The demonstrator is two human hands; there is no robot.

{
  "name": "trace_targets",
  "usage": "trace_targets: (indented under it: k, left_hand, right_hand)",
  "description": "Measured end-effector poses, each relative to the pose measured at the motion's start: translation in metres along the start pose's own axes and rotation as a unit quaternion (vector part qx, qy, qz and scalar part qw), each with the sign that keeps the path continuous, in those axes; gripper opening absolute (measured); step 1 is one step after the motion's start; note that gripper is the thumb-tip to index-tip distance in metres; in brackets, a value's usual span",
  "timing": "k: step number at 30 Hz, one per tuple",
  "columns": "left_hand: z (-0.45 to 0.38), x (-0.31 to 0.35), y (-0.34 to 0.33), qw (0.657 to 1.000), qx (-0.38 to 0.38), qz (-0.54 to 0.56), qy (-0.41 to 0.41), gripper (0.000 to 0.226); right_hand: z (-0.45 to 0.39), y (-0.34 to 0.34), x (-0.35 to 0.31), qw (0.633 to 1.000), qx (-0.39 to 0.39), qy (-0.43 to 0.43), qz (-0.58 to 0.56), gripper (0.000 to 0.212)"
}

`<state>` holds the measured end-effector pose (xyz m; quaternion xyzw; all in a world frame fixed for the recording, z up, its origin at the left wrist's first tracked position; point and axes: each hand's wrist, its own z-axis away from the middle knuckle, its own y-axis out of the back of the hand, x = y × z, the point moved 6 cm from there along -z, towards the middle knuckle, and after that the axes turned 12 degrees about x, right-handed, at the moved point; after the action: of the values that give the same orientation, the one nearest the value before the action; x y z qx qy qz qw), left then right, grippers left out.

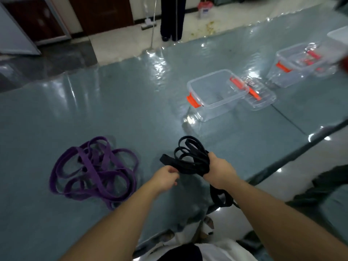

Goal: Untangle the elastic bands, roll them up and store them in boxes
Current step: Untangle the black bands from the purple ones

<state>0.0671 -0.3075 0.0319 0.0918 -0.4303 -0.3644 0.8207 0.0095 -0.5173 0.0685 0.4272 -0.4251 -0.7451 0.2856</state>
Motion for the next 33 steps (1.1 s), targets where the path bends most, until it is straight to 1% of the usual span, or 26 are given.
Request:
trace_targets:
  k: [3, 6, 8, 11, 13, 16, 20, 23, 27, 30, 33]
  left_hand:
    - [0.003, 0.033, -0.016, 0.998, -0.018, -0.048, -0.046, 0.019]
    - [0.005, 0.075, -0.037, 0.992, -0.031, -0.093, -0.077, 0.018]
    - [0.005, 0.108, -0.053, 0.987, -0.025, -0.123, -0.1, 0.018]
    - [0.009, 0.164, -0.087, 0.97, -0.015, -0.184, -0.157, 0.015]
    - [0.016, 0.202, -0.114, 0.952, -0.013, -0.233, -0.201, 0.016]
    - [0.029, 0.257, -0.16, 0.914, 0.005, -0.308, -0.265, 0.025]
    - [0.048, 0.315, -0.227, 0.863, 0.015, -0.375, -0.34, 0.028]
    - [0.061, 0.348, -0.277, 0.828, 0.016, -0.414, -0.378, 0.029]
    - [0.072, 0.38, -0.339, 0.782, -0.007, -0.457, -0.425, 0.036]
    - [0.067, 0.404, -0.379, 0.758, -0.022, -0.473, -0.448, 0.037]
    - [0.053, 0.431, -0.416, 0.739, -0.033, -0.486, -0.466, 0.037]
  right_hand:
    - [0.003, 0.032, 0.025, 0.999, 0.036, -0.021, 0.007, 0.048]
    - [0.004, 0.066, 0.058, 0.997, 0.064, -0.04, 0.0, 0.041]
    - [0.006, 0.089, 0.085, 0.995, 0.088, -0.053, -0.006, 0.037]
    - [0.01, 0.129, 0.131, 0.99, 0.121, -0.077, -0.011, 0.03]
    - [0.014, 0.156, 0.166, 0.985, 0.135, -0.102, -0.028, 0.029]
    - [0.023, 0.193, 0.223, 0.976, 0.157, -0.145, -0.045, 0.032]
    - [0.042, 0.235, 0.301, 0.957, 0.199, -0.2, -0.074, 0.031]
    - [0.057, 0.263, 0.351, 0.942, 0.233, -0.232, -0.067, 0.029]
    - [0.072, 0.286, 0.407, 0.93, 0.256, -0.264, -0.019, 0.029]
    - [0.075, 0.294, 0.443, 0.921, 0.254, -0.294, -0.012, 0.025]
    - [0.069, 0.301, 0.476, 0.913, 0.252, -0.32, -0.006, 0.029]
